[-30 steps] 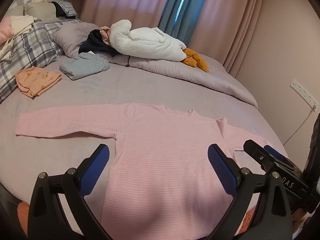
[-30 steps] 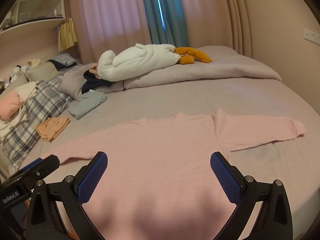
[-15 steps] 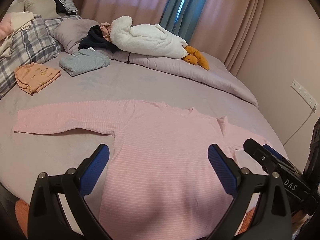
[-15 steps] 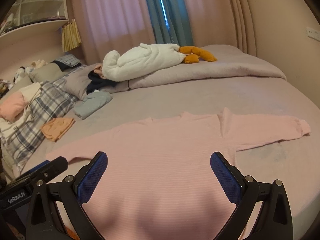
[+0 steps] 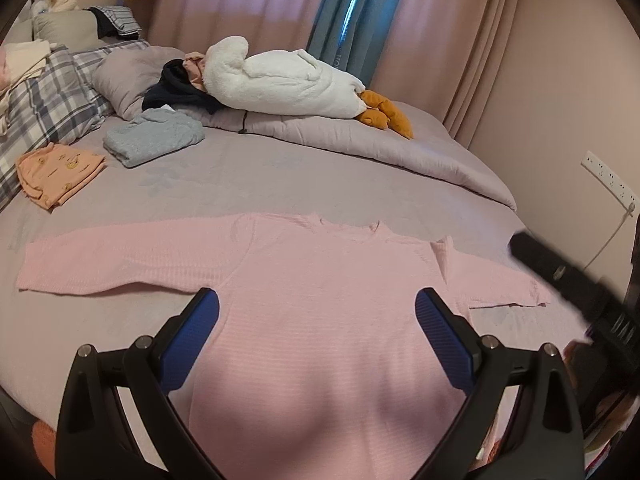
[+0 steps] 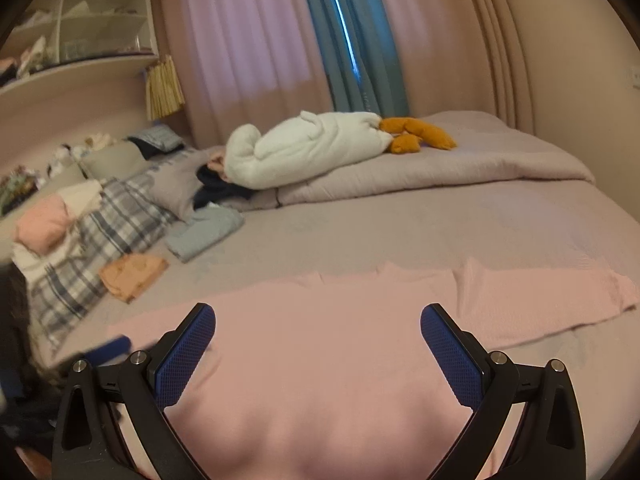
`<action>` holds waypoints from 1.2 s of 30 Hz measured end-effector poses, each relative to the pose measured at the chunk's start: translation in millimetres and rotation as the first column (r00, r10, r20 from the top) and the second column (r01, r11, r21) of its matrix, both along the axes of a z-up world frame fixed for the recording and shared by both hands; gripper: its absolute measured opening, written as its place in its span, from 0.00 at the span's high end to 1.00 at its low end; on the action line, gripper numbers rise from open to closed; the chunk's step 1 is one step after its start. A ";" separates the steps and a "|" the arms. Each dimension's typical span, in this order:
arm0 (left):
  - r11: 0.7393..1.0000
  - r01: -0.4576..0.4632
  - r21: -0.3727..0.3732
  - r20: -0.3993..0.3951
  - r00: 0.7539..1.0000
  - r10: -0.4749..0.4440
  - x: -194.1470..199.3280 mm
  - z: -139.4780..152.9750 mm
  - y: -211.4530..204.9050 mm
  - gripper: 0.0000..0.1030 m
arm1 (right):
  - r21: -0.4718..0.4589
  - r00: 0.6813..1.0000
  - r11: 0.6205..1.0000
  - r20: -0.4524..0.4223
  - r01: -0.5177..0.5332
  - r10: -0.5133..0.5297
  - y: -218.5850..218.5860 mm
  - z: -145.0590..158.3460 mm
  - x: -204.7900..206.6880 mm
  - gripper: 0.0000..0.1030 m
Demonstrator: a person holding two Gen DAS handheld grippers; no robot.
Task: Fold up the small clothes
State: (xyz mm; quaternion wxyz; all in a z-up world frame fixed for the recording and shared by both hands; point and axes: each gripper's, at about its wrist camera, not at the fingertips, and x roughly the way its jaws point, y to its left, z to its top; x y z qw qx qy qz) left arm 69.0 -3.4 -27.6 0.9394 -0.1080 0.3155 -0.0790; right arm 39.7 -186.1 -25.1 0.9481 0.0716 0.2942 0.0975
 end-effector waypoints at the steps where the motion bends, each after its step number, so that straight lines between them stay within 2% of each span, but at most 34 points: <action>1: 1.000 0.000 0.001 0.001 1.000 0.000 2.5 0.2 -2.0 0.05 | 0.015 1.000 1.000 0.001 -0.003 0.003 -4.4 2.9 4.4 0.01; 6: 0.999 0.033 0.004 -0.019 0.999 -0.033 18.1 -3.0 -18.5 0.06 | 0.030 0.999 0.999 0.026 0.028 -0.028 -31.3 17.5 24.3 0.01; 10: 0.999 0.047 0.013 -0.046 0.998 -0.046 30.3 -11.6 -31.1 0.09 | 0.064 0.997 0.995 0.002 0.075 -0.075 -63.4 17.3 41.6 0.01; 13: 0.999 0.049 0.021 -0.082 0.996 -0.047 41.4 -24.9 -41.7 0.13 | 0.092 0.989 0.985 -0.038 0.148 -0.145 -99.0 10.8 58.6 0.13; 15: 0.998 0.055 0.025 -0.111 0.993 -0.052 48.3 -35.3 -48.7 0.17 | 0.109 0.974 0.968 -0.053 0.224 -0.219 -123.0 4.4 62.2 0.15; 16: 0.998 0.058 0.029 -0.130 0.990 -0.054 52.2 -40.9 -52.6 0.20 | 0.111 0.966 0.960 -0.056 0.257 -0.252 -133.3 1.1 62.0 0.19; 19: 0.998 0.065 0.027 -0.158 0.986 -0.060 60.8 -52.3 -60.3 0.22 | 0.097 0.927 0.923 -0.104 0.371 -0.362 -172.5 -15.2 63.0 0.27; 22: 0.997 0.064 0.031 -0.174 0.983 -0.058 68.7 -60.3 -67.4 0.23 | 0.095 0.886 0.885 -0.149 0.455 -0.439 -206.8 -30.2 61.9 0.31; 25: 0.997 0.071 0.033 -0.194 0.979 -0.063 75.2 -67.0 -73.3 0.24 | 0.103 0.831 0.833 -0.209 0.543 -0.516 -237.2 -47.5 57.7 0.32; 28: 0.996 0.083 0.034 -0.218 0.973 -0.074 81.4 -74.2 -78.3 0.26 | 0.097 0.767 0.774 -0.258 0.626 -0.588 -266.4 -64.8 52.8 0.34; 31: 0.994 0.096 0.044 -0.240 0.967 -0.083 88.3 -80.5 -82.7 0.31 | 0.093 0.702 0.711 -0.293 0.697 -0.650 -296.5 -87.1 46.8 0.43; 34: 0.993 0.110 0.035 -0.252 0.963 -0.098 94.0 -86.0 -87.4 0.35 | 0.126 0.622 0.626 -0.370 0.770 -0.690 -326.7 -109.6 36.5 0.51; 36: 0.993 0.112 0.026 -0.258 0.961 -0.102 95.6 -88.0 -88.6 0.35 | 0.156 0.601 0.593 -0.389 0.790 -0.699 -337.5 -113.0 31.9 0.52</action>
